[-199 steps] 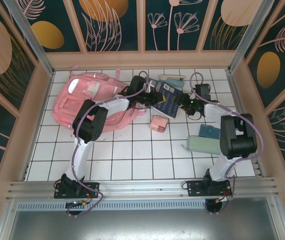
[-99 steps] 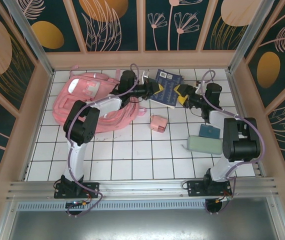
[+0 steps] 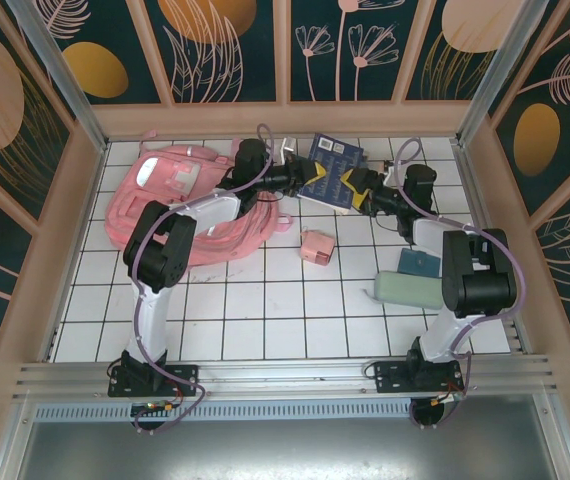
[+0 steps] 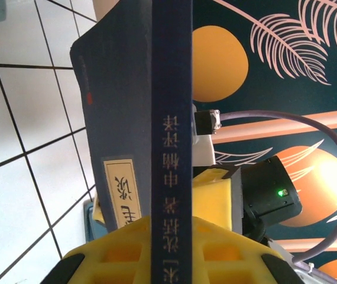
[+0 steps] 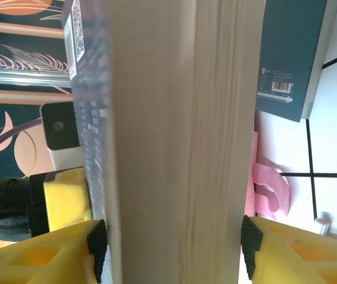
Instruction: Pack the student bag
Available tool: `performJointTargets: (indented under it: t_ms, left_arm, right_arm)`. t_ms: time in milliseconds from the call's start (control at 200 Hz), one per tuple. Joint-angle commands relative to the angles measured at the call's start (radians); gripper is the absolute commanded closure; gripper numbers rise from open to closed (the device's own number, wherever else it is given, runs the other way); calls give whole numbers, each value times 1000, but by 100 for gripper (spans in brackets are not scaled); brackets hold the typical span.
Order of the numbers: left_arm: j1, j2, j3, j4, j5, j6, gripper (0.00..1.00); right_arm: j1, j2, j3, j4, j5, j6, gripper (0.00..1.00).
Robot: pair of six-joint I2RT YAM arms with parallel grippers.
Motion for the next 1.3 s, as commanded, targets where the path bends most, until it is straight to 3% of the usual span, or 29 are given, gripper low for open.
performJointTargets:
  t_ms: [0,130,315,700,861,1051,1111,1156,1231,1296]
  left_arm:
    - [-10,-50,-10,92,29,-24,100]
    - [-10,-47,-23,115,32,-40,100]
    - [-10,-53,-21,145,34,-62,100]
    - [-11,-47,5,192,44,-102,100]
    - [-9,-39,2,139,44,-64,100]
    - [1,-37,-10,39,31,17,100]
    - [7,-36,-8,-11,29,54,100]
    - [11,-39,0,-64,23,92,93]
    - [21,-49,14,-175,3,172,71]
    - [29,-63,49,-353,-45,293,59]
  right_arm:
    - [9,8,9,73,-46,14,41]
    - [9,12,-1,207,-78,96,44]
    - [12,24,18,106,-61,43,33]
    - [20,43,-3,160,-49,97,26]
    - [15,39,-7,212,-59,124,42]
    - [-4,15,-5,205,-60,119,91]
    - [-8,6,-4,186,-57,106,100]
    - [-9,2,1,160,-56,88,100]
    - [-9,-6,6,121,-51,62,100]
    - [-9,-11,3,102,-44,47,100]
